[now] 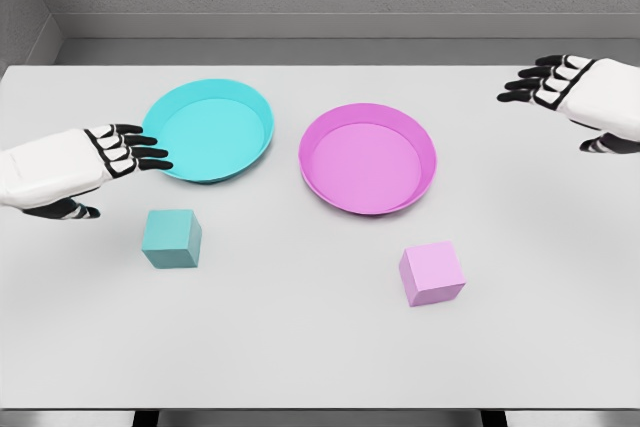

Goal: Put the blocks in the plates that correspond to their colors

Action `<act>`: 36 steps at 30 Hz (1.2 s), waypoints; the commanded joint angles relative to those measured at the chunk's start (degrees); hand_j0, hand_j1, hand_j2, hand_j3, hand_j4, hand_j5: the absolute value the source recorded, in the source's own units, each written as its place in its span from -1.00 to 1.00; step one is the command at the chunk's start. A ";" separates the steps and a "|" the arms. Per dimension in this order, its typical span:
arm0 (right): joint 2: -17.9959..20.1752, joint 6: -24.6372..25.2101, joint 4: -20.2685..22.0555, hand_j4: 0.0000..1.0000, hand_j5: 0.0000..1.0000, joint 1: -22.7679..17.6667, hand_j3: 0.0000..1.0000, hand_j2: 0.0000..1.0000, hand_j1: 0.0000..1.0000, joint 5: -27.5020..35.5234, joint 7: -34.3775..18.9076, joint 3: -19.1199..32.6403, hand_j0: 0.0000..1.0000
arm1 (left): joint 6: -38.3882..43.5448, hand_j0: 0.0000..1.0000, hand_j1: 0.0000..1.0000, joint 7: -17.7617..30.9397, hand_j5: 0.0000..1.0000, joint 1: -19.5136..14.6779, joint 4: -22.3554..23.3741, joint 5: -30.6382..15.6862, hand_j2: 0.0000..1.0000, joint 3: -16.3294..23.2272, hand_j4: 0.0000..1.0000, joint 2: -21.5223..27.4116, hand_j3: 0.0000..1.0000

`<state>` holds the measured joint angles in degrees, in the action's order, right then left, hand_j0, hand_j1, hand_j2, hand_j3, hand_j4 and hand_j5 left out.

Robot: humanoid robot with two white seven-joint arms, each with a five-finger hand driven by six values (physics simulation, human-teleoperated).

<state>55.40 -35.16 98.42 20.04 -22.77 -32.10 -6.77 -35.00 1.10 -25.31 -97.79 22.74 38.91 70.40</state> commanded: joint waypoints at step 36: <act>1.46 0.16 2.39 1.00 1.00 18.90 1.00 1.00 1.00 0.09 -1.65 -40.60 1.00 | 0.00 1.00 1.00 15.86 1.00 -3.87 -3.11 18.84 1.00 4.68 1.00 -9.93 1.00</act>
<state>57.19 -35.13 100.80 39.02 -22.96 -33.75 -45.57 -35.07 17.05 -29.18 -100.90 41.47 43.57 60.45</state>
